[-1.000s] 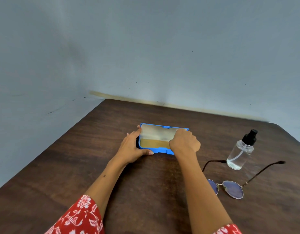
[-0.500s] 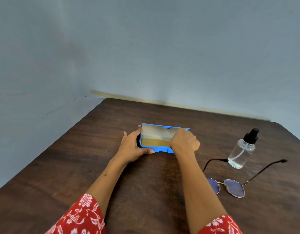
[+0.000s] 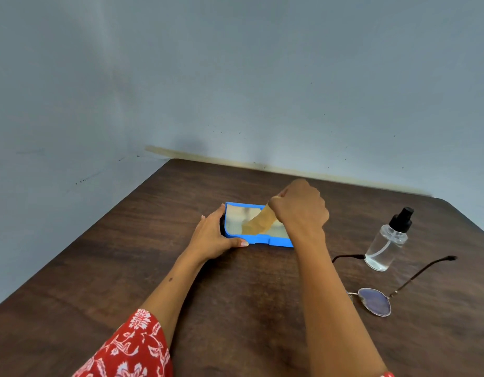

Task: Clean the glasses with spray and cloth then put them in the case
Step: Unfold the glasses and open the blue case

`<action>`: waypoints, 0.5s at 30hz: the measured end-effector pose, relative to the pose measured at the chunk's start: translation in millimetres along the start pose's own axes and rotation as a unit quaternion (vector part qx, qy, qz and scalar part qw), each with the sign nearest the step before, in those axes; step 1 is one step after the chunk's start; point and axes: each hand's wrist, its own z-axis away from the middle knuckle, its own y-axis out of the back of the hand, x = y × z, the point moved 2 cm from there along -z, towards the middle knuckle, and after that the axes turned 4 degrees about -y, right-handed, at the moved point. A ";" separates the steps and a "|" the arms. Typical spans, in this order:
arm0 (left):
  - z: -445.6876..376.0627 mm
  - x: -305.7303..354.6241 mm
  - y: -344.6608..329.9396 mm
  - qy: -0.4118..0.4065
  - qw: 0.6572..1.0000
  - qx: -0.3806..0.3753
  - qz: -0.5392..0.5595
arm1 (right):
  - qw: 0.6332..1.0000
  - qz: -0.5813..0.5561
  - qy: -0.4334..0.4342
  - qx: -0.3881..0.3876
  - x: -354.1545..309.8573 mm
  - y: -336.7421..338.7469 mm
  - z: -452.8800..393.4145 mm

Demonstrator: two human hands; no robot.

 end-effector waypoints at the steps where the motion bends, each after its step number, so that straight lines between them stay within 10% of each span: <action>1: 0.1 0.2 -0.1 0.006 1.000 -0.001 0.003 | 1.000 -0.007 0.009 0.007 -3.9 4.4 0.5; 15: 15.1 26.7 26.8 0.043 0.992 -0.096 -0.069 | 0.991 -0.036 0.130 -0.002 -21.8 84.6 47.5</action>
